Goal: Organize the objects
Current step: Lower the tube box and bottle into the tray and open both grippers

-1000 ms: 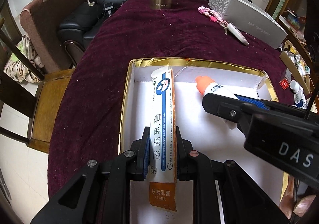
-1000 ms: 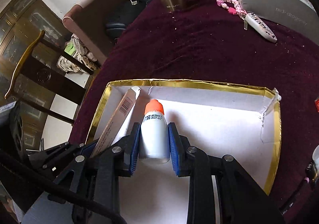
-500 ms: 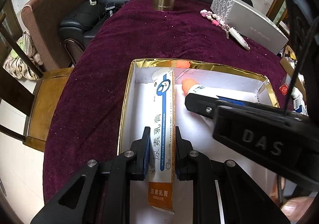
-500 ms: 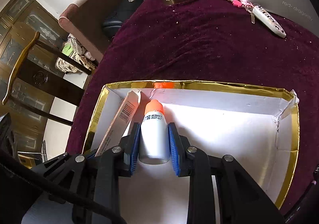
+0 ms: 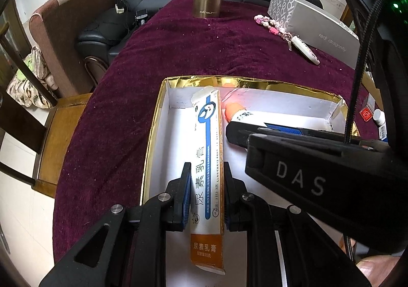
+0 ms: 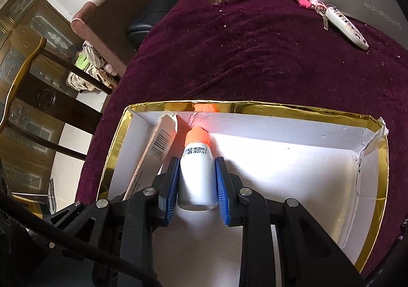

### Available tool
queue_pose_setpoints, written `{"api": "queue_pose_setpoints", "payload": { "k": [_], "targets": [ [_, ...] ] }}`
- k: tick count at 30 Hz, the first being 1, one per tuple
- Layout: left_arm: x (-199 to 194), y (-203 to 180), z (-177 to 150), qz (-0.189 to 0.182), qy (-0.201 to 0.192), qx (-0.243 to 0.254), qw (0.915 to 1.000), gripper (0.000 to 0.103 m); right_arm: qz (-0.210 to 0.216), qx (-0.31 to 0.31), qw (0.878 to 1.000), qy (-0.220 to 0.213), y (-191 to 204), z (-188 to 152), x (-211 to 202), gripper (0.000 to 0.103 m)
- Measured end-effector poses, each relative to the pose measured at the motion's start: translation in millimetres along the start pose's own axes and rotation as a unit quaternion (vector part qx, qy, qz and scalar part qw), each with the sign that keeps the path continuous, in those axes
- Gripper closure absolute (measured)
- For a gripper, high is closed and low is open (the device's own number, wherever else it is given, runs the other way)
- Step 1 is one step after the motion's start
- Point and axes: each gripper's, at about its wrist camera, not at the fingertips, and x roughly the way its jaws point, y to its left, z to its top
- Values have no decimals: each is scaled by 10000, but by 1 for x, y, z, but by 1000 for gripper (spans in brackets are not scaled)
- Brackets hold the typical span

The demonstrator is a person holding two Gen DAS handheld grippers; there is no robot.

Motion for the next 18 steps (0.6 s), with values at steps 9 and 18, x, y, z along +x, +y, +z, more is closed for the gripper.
{"api": "queue_pose_setpoints", "payload": {
  "k": [9, 18],
  "targets": [
    [0, 0, 0, 4, -34, 1, 10000, 85, -96, -85, 9999, -9, 4, -2, 1, 78],
    [-1, 3, 1, -115, -27, -67, 9999, 82, -66, -85, 9999, -31, 6, -2, -5, 77]
  ]
}}
